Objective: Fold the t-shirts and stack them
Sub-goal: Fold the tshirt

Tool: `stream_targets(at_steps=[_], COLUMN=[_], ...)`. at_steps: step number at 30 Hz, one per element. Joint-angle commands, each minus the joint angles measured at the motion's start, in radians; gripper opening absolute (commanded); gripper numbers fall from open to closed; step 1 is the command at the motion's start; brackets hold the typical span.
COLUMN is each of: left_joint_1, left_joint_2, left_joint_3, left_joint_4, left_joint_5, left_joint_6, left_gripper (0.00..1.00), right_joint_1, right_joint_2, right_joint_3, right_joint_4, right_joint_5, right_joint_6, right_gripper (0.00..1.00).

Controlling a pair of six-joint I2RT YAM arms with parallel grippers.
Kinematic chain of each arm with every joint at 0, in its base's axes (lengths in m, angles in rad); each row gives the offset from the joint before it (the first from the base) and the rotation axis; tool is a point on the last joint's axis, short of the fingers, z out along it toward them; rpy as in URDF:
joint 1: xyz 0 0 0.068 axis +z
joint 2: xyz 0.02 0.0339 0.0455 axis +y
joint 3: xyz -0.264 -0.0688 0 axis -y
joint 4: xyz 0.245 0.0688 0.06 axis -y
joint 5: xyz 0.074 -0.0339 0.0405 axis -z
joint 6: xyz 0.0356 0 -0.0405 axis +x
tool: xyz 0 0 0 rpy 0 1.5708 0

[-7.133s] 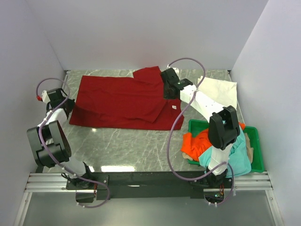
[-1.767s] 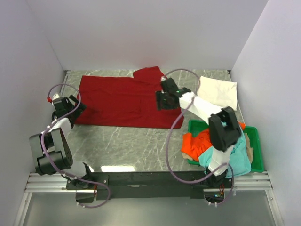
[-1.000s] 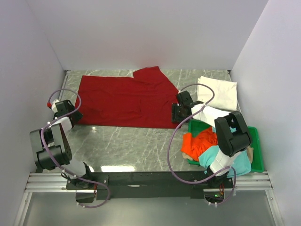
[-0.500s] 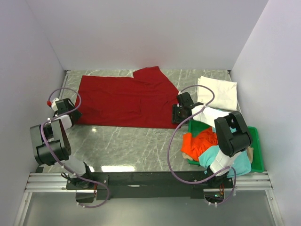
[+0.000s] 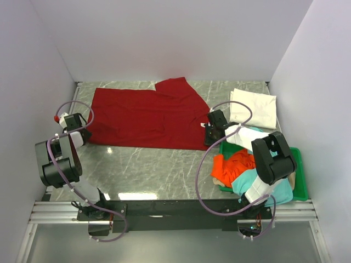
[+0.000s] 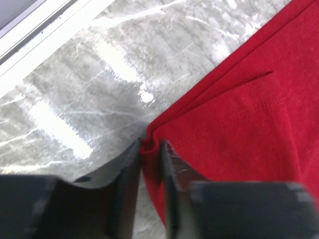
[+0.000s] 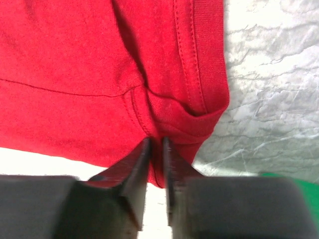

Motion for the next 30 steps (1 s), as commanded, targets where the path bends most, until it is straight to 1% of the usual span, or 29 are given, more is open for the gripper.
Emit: stream_targets(at_steps=[1,2,4,5,8,10,11,18,24,27,28,29,30], left_joint_1=[0.0,0.0,0.0,0.0,-0.002,-0.002,0.0,0.001,0.009,0.015,0.015,0.017,0.018], left_joint_2=[0.049,0.049,0.046,0.037,0.004,-0.005,-0.016,-0.054,-0.121,-0.161,-0.18,-0.189,-0.195], left_joint_3=[0.005,0.003,0.0,-0.005,-0.02,-0.025,-0.029,-0.057,-0.101,-0.129,-0.136,-0.14,-0.141], left_joint_4=[-0.062,-0.061,-0.066,-0.065,-0.06,-0.058,-0.06,-0.075,-0.081,-0.083,-0.107,-0.112,-0.12], left_joint_5=[0.028,0.025,0.017,0.014,-0.018,-0.029,-0.04,-0.133,-0.219,-0.233,-0.239,-0.241,-0.245], left_joint_6=[0.005,0.005,0.004,0.002,-0.004,-0.007,-0.008,-0.039,-0.073,-0.087,-0.088,-0.093,-0.094], left_gripper=[0.26,0.21,0.17,0.14,0.12,0.06,0.01,0.01,0.01,0.01,0.07,0.12,0.21], right_joint_1=[-0.003,-0.003,-0.003,-0.003,-0.003,-0.003,-0.002,-0.002,0.012,0.031,0.034,0.037,0.046], right_joint_2=[-0.029,-0.031,-0.034,-0.037,-0.042,-0.048,-0.054,-0.111,-0.147,-0.16,-0.17,-0.175,-0.189], right_joint_3=[-0.026,-0.026,-0.031,-0.032,-0.031,-0.029,-0.029,-0.061,-0.095,-0.098,-0.098,-0.097,-0.091], right_joint_4=[-0.029,-0.03,-0.032,-0.033,-0.045,-0.058,-0.074,-0.117,-0.14,-0.153,-0.16,-0.167,-0.168], right_joint_5=[-0.001,0.0,0.0,0.002,0.008,0.025,0.026,0.057,0.06,0.065,0.066,0.069,0.071], right_joint_6=[0.006,0.006,0.009,0.009,0.009,0.009,0.011,0.032,0.041,0.046,0.049,0.049,0.051], right_gripper=[0.2,0.13,0.06,0.0,0.0,0.0,0.0,0.0,0.0,0.0,0.02,0.08,0.15])
